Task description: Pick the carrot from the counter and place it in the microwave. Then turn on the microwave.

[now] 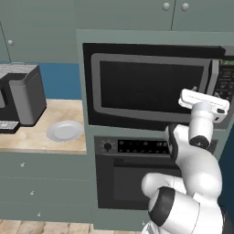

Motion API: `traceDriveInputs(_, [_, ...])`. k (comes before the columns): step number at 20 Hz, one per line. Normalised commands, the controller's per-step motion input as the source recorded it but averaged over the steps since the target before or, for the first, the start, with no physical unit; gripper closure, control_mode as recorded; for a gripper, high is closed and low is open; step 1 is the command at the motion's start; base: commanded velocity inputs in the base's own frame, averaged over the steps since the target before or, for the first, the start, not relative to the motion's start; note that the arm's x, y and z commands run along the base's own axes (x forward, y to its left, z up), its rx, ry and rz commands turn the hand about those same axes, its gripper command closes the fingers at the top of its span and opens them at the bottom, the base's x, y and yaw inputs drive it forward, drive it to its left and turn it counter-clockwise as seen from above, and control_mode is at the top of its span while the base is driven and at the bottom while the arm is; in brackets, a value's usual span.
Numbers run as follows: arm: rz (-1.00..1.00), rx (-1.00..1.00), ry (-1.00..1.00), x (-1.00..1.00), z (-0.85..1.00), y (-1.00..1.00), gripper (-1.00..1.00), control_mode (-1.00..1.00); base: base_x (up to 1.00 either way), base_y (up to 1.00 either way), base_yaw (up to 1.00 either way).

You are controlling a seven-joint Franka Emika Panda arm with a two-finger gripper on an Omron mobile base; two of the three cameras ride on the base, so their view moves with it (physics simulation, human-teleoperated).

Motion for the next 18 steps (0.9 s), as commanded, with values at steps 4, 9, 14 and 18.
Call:
traceDriveInputs(4, [0.03,0.0,0.0,0.26,0.0,-0.02,-1.0,-1.0,0.0,0.0,0.0])
traceDriveInputs(9, [0.03,0.0,0.0,0.26,0.0,-0.02,-1.0,-1.0,0.0,0.0,0.0])
traceDriveInputs(14, [0.03,0.0,0.0,0.2,0.0,0.0,-1.0,-1.0,0.0,0.0,0.0])
traceDriveInputs(18, [0.03,0.0,0.0,0.17,0.0,0.0,-1.0,-1.0,0.0,0.0,0.0])
